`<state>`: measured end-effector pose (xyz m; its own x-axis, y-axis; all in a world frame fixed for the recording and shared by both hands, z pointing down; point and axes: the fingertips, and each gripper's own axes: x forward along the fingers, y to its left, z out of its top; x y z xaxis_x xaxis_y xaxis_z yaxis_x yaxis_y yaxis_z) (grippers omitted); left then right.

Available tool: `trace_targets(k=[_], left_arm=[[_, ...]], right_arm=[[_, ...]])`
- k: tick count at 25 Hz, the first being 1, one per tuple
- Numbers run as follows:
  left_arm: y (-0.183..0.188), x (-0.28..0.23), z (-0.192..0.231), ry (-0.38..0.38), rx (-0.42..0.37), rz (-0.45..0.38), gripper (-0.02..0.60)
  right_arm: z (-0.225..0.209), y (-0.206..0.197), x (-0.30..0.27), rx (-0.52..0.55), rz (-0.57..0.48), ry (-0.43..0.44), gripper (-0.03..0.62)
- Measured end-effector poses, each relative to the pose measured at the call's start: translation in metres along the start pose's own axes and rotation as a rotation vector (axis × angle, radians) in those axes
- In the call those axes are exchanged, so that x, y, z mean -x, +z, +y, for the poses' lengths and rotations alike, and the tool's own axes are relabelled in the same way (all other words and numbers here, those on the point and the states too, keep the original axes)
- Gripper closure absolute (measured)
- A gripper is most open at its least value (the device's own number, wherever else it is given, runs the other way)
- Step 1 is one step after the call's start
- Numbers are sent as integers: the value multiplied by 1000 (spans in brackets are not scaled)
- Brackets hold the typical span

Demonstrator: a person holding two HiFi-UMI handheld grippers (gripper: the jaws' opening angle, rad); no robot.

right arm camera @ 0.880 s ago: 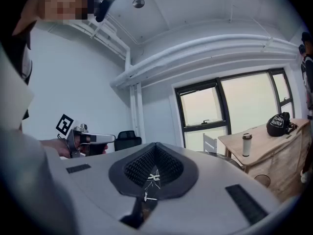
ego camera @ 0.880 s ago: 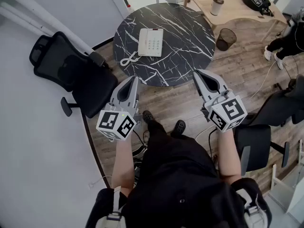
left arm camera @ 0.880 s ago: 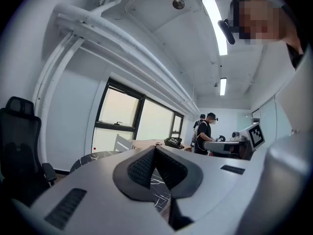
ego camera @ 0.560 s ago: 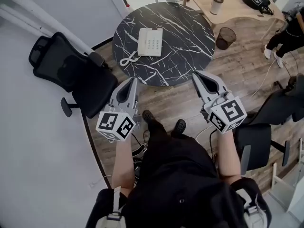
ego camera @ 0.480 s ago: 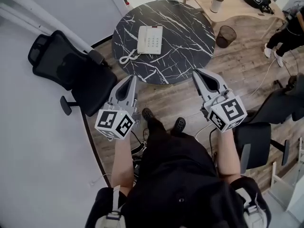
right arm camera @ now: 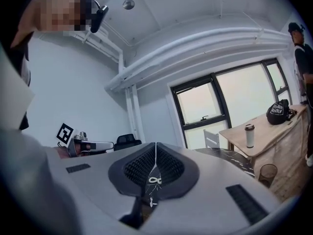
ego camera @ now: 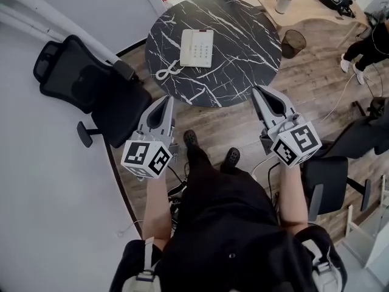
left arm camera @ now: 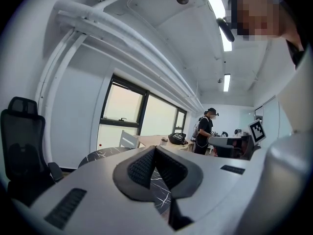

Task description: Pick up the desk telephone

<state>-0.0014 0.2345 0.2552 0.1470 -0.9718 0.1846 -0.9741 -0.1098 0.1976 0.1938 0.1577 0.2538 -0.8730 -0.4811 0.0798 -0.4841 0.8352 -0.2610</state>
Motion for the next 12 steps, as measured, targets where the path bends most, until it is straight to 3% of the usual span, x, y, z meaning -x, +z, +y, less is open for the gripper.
trace_targets(k=[12], left_arm=[[22,-52,82,-112,7,18,566]], right_arm=[[3,12,-89,23,31,-81,562]])
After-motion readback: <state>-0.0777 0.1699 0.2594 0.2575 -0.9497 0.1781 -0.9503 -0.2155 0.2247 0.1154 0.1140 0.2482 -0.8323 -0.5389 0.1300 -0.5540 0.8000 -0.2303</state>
